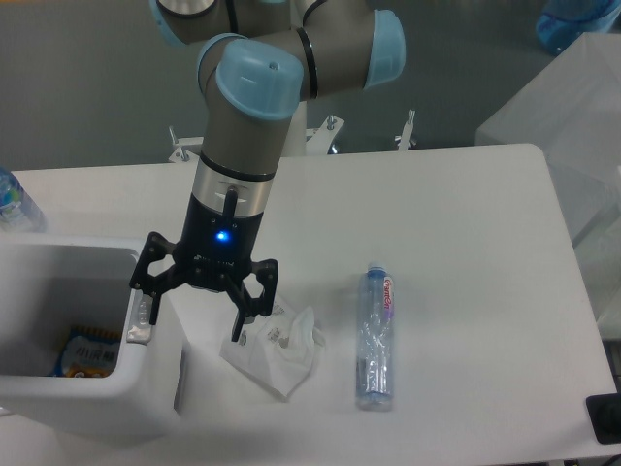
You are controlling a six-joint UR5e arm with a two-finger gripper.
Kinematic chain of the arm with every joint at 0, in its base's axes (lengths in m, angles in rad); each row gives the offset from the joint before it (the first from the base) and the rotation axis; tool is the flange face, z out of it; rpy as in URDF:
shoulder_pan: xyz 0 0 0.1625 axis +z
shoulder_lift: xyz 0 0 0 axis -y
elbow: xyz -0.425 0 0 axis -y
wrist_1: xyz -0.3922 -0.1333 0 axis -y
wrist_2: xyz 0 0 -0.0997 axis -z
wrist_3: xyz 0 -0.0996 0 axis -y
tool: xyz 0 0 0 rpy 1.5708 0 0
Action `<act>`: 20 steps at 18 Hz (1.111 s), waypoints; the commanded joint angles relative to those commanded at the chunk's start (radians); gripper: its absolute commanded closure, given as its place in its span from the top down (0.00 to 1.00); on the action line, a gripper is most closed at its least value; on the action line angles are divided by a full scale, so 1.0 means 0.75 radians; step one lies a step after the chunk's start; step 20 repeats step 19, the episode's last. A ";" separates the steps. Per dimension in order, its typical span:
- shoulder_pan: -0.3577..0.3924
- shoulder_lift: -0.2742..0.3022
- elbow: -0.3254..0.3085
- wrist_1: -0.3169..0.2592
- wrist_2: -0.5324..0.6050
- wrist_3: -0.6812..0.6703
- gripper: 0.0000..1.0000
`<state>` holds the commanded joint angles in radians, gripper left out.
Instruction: Open the trash can
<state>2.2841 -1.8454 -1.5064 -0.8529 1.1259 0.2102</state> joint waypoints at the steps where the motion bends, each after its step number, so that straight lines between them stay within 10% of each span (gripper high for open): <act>1: 0.002 0.000 0.000 0.000 0.000 -0.002 1.00; 9: 0.022 -0.006 0.251 0.072 0.049 0.108 1.00; 13: 0.037 0.008 0.268 0.061 0.398 0.386 1.00; 20: 0.041 0.006 0.270 0.059 0.440 0.429 1.00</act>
